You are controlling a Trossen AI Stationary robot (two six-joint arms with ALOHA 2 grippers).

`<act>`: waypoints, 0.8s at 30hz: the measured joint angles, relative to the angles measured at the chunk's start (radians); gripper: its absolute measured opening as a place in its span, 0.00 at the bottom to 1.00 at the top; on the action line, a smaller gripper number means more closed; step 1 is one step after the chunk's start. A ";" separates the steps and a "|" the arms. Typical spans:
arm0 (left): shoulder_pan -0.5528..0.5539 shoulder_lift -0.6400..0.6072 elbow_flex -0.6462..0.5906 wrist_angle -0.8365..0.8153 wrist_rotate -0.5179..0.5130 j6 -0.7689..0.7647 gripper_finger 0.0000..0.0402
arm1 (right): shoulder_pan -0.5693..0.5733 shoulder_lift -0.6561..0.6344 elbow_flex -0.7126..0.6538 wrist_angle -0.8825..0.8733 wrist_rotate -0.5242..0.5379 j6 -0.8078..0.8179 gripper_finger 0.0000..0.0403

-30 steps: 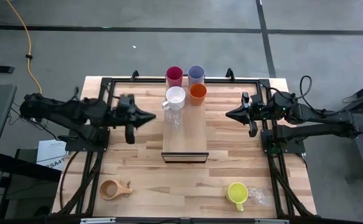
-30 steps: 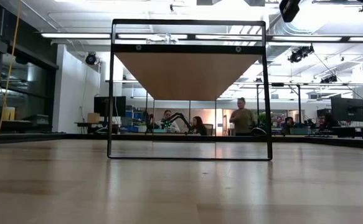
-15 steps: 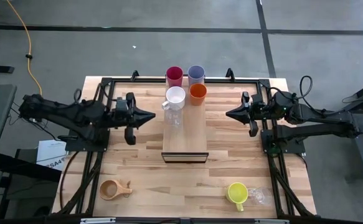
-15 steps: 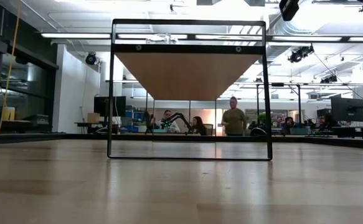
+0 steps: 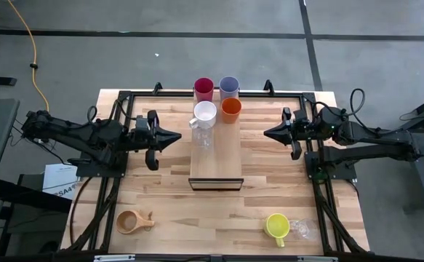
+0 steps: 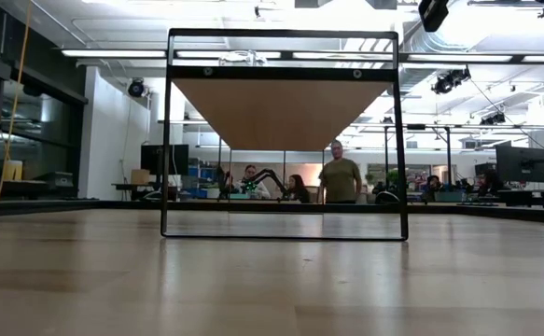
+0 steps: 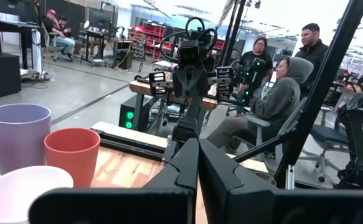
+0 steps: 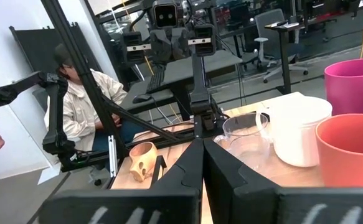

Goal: Stack small to large cups/mugs on shelf
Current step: Put the wooden mug on the shelf

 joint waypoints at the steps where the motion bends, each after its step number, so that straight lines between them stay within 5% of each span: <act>1: 0.000 0.000 0.000 -0.001 0.000 0.000 0.00 | 0.000 0.000 0.000 0.000 0.000 0.000 0.00; 9: 0.000 0.000 0.011 -0.076 -0.031 0.002 0.07 | 0.000 0.000 0.000 0.000 0.000 0.003 0.00; 20: 0.000 0.000 0.109 -0.288 -0.088 -0.035 0.56 | 0.000 0.000 0.000 0.000 0.000 0.003 0.00; 24: 0.000 0.000 0.111 -0.310 -0.088 -0.047 0.66 | 0.000 0.000 0.000 0.000 0.000 0.003 0.00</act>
